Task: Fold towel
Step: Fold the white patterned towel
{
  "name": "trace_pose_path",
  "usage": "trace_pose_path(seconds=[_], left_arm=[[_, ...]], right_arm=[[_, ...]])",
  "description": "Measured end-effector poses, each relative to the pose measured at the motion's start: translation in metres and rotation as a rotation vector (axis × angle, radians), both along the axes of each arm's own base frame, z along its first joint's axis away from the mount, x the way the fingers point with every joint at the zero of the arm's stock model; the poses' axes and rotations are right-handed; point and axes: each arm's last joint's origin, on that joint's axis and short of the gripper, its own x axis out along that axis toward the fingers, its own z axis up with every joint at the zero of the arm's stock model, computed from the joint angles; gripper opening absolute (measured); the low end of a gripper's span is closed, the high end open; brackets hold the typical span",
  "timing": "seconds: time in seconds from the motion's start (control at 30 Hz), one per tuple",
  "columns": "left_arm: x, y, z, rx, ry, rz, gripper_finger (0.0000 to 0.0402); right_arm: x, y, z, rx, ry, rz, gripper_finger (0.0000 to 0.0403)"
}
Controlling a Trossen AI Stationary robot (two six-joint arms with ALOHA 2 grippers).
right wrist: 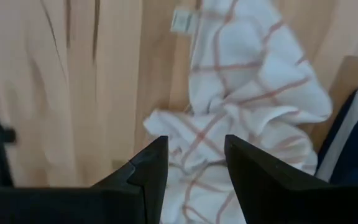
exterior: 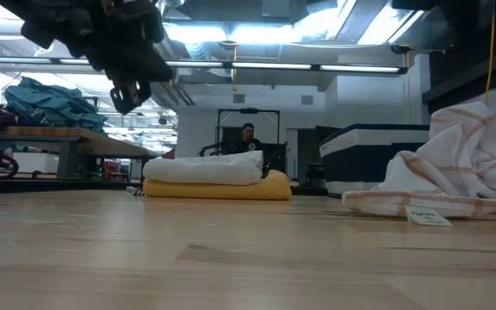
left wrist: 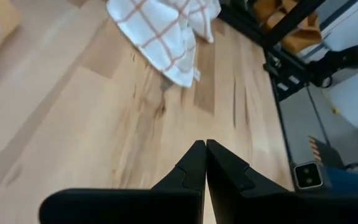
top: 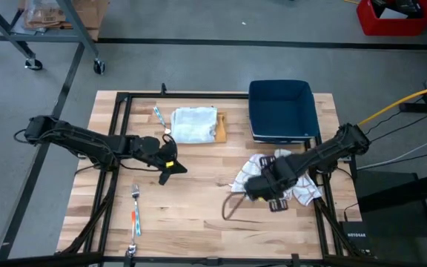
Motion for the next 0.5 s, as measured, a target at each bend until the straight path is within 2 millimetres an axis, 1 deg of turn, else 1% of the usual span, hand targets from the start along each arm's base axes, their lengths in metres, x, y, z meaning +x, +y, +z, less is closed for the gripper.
trace_pose_path(seconds=[0.13, 0.23, 0.37, 0.5], left_arm=[[0.002, -0.002, -0.005, 0.002, 0.027, -0.008, 0.0004], [0.004, -0.003, -0.008, 0.003, 0.038, -0.011, 0.0004], [0.004, -0.003, -0.008, 0.004, 0.042, -0.009, 0.0004], [0.004, -0.003, -0.008, 0.001, 0.042, -0.002, 0.0004]], right_arm=[[-0.011, 0.012, -0.021, -0.046, 0.05, 0.065, 0.0163], [-0.015, 0.017, -0.037, -0.056, 0.058, 0.091, 0.0163], [-0.017, 0.019, -0.058, -0.056, 0.054, 0.121, 0.0163], [-0.02, 0.016, -0.076, -0.075, 0.069, 0.124, 0.0163]])
